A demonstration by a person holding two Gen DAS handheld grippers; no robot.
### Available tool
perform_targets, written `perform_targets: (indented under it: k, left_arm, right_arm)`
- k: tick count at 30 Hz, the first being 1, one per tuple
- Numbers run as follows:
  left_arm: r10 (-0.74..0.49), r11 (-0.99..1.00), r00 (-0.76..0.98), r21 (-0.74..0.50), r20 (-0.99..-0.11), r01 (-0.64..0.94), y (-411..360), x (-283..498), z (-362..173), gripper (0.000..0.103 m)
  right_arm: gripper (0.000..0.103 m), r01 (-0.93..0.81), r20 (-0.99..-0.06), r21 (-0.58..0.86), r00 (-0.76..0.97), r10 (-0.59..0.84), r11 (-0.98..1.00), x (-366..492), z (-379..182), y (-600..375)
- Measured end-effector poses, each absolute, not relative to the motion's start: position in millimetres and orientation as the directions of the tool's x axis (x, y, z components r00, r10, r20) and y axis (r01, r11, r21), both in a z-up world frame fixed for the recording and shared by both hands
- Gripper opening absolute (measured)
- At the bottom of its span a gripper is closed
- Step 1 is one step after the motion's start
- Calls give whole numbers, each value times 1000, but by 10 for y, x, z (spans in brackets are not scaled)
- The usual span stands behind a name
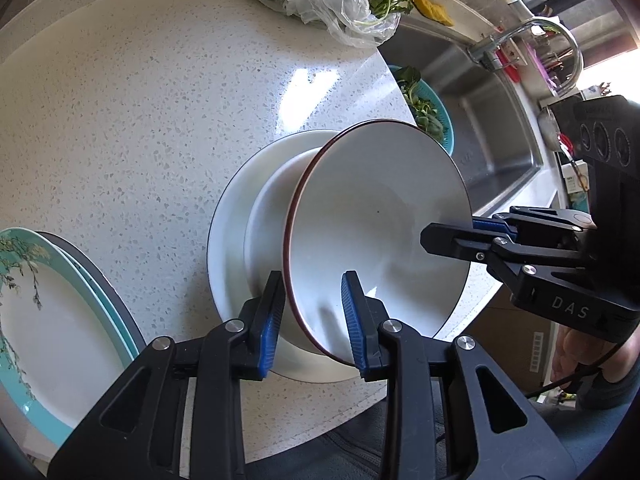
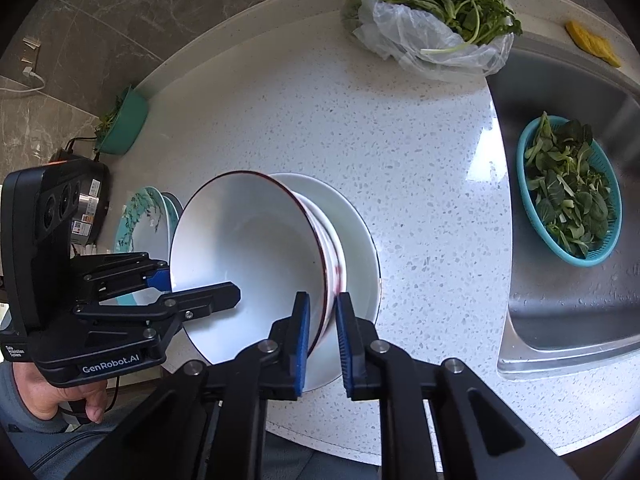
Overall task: Organize plates and bowls
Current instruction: 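Lower the red-floral bowl into the white bowls and open both grippers, then close both grippers on the rim of the grey plate under the bowls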
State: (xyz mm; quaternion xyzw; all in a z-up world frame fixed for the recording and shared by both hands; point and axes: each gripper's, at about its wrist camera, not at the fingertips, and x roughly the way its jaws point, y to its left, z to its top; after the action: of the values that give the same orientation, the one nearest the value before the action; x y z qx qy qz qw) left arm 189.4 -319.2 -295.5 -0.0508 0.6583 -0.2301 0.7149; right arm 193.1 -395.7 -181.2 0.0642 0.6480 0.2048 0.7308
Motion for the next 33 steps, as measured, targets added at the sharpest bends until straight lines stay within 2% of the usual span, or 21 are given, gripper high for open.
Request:
perform_targets:
  k: [1, 3, 5, 8, 19, 25, 27, 29, 33]
  left_arm:
    - [-399, 888, 29, -378, -916, 261, -3182, 1891, -2950, 31]
    - [-422, 881, 37, -400, -906, 251, -3174, 1888, -2910, 43]
    - [-432, 878, 55, -405, -900, 256, -3174, 1876, -2854, 64]
    - [-422, 881, 86, -386, -902, 272, -3191, 1853, -2754, 81]
    - [-429, 892, 130, -396, -894, 219, -3066, 1715, -2684, 81]
    - [-429, 901, 187, -406, -883, 152, -2864, 1516, -2661, 81]
    - [-421, 906, 205, -400, -884, 134, -2771, 1434, -2649, 81]
    - [-411, 911, 226, -390, -883, 133, -2691, 1362, -2619, 81]
    - [-389, 921, 278, -365, -878, 134, -2546, 1284, -2577, 81]
  right_arm:
    - [14, -216, -920, 360, 77, 383, 908, 1928, -1812, -3947]
    - [12, -215, -921, 360, 75, 382, 908, 1938, -1815, -3949]
    - [9, -208, -923, 356, 72, 377, 911, 1930, -1840, -3948]
    - [10, -206, -916, 377, 59, 396, 903, 1918, -1862, -3936]
    - [9, -248, -920, 360, 67, 386, 899, 1935, -1818, -3881]
    - [15, -256, -905, 388, 78, 419, 886, 1940, -1759, -3942]
    - [26, -252, -883, 413, 124, 452, 875, 1944, -1621, -4032]
    - [47, -248, -868, 411, 186, 460, 877, 1945, -1470, -4124]
    - [53, -235, -885, 337, 252, 392, 912, 1947, -1325, -4286]
